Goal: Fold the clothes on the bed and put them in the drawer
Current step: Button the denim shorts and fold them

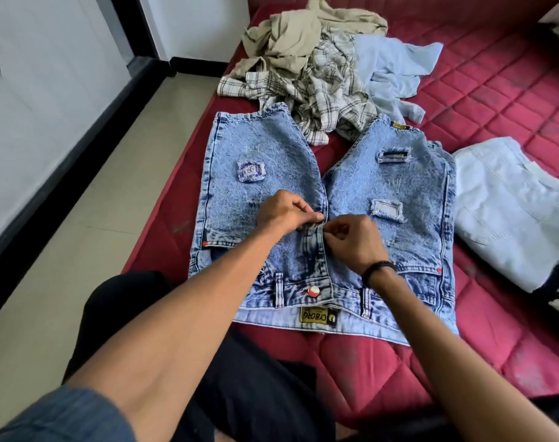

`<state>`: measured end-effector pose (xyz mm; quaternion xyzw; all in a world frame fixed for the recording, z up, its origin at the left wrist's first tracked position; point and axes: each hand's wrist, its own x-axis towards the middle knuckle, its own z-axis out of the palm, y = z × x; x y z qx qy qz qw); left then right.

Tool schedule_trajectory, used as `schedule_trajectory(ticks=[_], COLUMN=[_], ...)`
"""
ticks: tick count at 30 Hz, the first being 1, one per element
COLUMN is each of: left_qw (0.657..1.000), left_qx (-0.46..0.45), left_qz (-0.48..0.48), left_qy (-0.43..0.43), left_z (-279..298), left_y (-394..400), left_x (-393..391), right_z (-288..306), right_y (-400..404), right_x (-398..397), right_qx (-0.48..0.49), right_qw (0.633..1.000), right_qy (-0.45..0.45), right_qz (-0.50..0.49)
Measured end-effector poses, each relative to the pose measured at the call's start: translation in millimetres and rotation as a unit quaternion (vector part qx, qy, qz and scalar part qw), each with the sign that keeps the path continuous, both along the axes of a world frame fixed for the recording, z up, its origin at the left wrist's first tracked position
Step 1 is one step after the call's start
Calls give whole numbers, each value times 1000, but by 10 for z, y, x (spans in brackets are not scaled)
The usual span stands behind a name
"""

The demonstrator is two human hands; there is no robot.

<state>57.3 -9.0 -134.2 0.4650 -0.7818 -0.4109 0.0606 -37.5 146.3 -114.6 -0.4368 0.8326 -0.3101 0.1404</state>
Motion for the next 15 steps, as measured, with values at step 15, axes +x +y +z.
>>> schedule_trajectory(ticks=[15], left_qw=[999], left_qx=[41], left_qz=[-23], left_qy=[12], left_z=[-45], left_y=[-134], left_x=[10], right_z=[31], right_y=[-110], right_x=[-24], right_qx=[65], right_qw=[995], right_qy=[-43], right_qz=[54])
